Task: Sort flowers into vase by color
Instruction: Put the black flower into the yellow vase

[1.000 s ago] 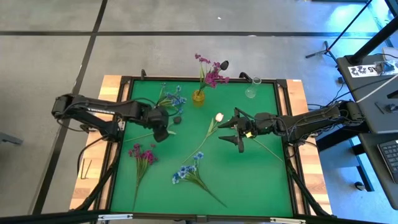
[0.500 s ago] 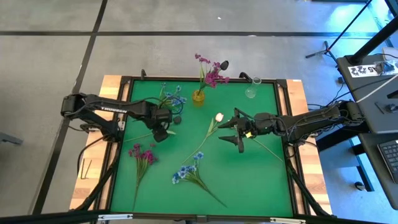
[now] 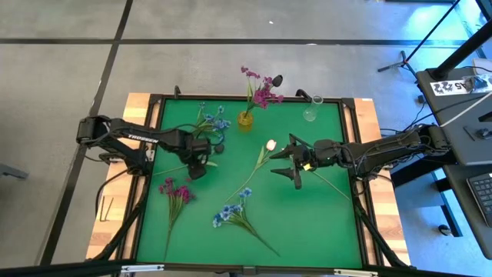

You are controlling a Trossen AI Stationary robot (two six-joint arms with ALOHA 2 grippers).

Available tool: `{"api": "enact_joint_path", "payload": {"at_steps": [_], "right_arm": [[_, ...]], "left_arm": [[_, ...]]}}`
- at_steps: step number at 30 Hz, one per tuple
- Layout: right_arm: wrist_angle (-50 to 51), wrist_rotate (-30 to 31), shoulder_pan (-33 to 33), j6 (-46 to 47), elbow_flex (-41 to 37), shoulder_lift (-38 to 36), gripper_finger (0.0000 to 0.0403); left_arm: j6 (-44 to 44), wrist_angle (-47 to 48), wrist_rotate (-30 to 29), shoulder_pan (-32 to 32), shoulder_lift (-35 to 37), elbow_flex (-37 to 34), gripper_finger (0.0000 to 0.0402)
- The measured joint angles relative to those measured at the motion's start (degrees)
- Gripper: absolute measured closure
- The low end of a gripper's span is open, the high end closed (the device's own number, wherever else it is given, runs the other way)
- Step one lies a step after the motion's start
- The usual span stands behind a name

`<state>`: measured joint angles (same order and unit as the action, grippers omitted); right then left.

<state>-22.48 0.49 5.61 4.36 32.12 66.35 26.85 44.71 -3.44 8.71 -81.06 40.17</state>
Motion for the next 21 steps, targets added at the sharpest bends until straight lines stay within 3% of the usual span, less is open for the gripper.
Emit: {"api": "enact_joint_path", "payload": {"at_steps": [12,21], "right_arm": [[-0.11,0.0,0.0,0.07,0.02,0.02,0.0173],[-0.04,0.12,0.0,0.07,0.02,0.02,0.0173]], "left_arm": [[-0.11,-5.89,-2.27,-0.07,-1.28,-3.24,0.0256],[-0.37,-5.97,-5.15,-0.07,-1.77,-3.24,0.034]]}}
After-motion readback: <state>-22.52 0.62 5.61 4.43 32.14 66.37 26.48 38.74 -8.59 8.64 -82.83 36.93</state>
